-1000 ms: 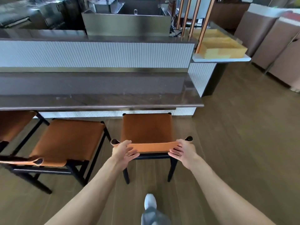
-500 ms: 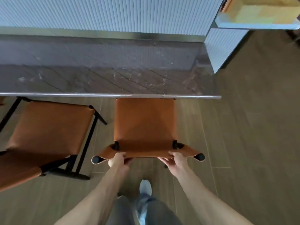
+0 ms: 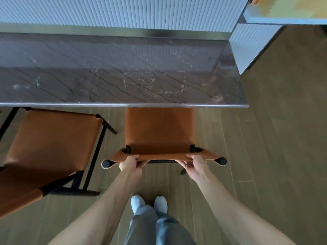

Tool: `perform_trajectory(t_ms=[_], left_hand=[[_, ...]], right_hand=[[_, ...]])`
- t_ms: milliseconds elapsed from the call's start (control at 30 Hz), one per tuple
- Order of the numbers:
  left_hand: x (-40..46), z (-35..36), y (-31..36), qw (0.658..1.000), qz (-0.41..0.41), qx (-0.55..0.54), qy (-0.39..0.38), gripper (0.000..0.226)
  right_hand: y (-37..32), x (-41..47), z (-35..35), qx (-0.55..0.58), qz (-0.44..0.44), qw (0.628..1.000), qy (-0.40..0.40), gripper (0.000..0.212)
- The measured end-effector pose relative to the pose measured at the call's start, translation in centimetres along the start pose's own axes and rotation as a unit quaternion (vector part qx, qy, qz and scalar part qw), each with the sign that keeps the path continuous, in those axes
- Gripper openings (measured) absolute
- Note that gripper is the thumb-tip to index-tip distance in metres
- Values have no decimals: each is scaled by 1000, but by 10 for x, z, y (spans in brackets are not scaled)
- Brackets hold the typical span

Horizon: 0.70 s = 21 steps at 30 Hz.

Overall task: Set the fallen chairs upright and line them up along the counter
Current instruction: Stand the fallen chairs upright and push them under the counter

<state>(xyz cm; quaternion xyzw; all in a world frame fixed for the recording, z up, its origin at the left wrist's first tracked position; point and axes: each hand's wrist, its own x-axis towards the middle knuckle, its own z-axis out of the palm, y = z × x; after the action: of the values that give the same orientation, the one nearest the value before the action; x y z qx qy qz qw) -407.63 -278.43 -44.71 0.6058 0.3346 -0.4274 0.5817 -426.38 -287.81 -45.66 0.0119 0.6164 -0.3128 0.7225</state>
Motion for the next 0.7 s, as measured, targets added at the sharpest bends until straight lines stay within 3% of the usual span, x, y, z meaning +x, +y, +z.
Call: perform_trajectory(t_ms=[367, 700], left_hand=[[0, 11, 23, 998, -19, 36, -49, 27], [-20, -2, 36, 998, -17, 20, -62, 39]], right_hand=[[-12, -1, 20, -33, -6, 999, 1, 40], [-15, -24, 18, -56, -34, 998, 1, 36]])
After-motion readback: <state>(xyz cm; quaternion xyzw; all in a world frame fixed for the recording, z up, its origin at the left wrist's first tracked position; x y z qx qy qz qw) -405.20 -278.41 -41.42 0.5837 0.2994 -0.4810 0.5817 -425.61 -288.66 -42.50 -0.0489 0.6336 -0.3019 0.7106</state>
